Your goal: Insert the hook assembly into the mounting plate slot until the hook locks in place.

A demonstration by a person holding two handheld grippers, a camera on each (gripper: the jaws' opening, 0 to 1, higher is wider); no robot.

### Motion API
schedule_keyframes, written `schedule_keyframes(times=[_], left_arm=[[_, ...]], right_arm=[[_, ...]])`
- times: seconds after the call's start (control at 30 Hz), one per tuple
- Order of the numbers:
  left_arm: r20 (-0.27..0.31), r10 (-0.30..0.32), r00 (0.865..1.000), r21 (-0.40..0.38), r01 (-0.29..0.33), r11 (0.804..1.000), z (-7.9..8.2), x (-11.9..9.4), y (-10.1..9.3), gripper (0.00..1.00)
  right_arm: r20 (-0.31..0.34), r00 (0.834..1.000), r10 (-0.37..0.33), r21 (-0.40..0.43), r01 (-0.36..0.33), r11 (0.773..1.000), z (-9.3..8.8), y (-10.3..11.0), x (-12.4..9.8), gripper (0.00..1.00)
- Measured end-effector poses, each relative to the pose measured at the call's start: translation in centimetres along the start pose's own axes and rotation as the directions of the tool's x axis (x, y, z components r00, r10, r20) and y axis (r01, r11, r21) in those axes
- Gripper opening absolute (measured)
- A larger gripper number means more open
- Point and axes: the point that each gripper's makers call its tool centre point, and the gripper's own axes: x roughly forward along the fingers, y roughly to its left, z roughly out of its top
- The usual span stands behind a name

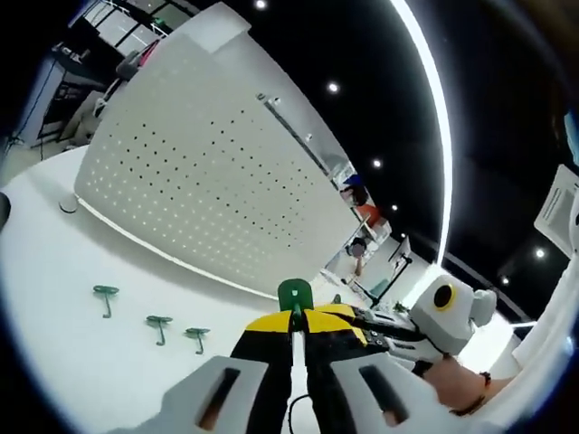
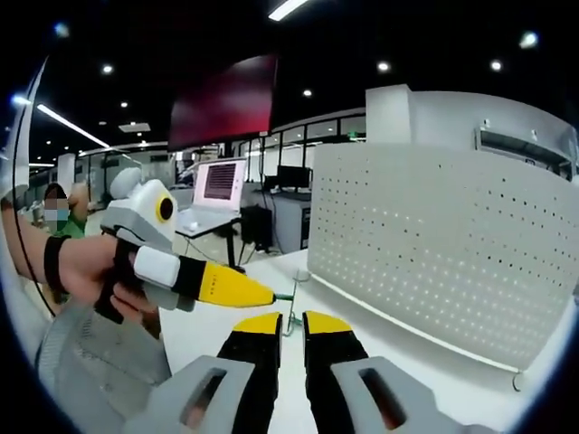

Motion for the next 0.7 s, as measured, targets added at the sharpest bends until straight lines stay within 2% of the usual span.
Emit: schedule_keyframes(times=[0.2, 0.4, 0.47, 0.57, 0.7], left_arm=[[-0.002, 0.004, 1.000, 0.025, -0.004, 1.000, 0.3, 0.2, -0.1, 0.03], [0.005, 0.018, 1.000, 0.073, -0.019, 0.997, 1.1, 0.5, -0.2, 0.03], [0.031, 0.044, 0.999, 0.124, -0.048, 0.991, 1.9, 0.6, 0.0, 0.03], [0.039, 0.062, 0.997, 0.175, -0.067, 0.982, 2.7, 0.8, -0.2, 0.03], [0.035, 0.071, 0.997, 0.191, -0.077, 0.979, 3.2, 1.2, 0.2, 0.03]], right_arm=[[-0.009, 1.000, -0.028, 0.016, 0.028, 0.999, -0.4, -1.0, -0.4, 0.17], [-0.008, 0.999, -0.034, 0.043, 0.035, 0.998, -0.9, -1.4, -0.9, 0.18], [-0.020, 0.999, -0.033, 0.045, 0.034, 0.998, -1.3, -1.4, -1.1, 0.18], [-0.025, 0.999, -0.023, 0.055, 0.025, 0.998, -1.6, -1.3, -1.2, 0.17], [-0.015, 1.000, -0.006, 0.068, 0.007, 0.998, -1.7, -0.9, -1.4, 0.17]])
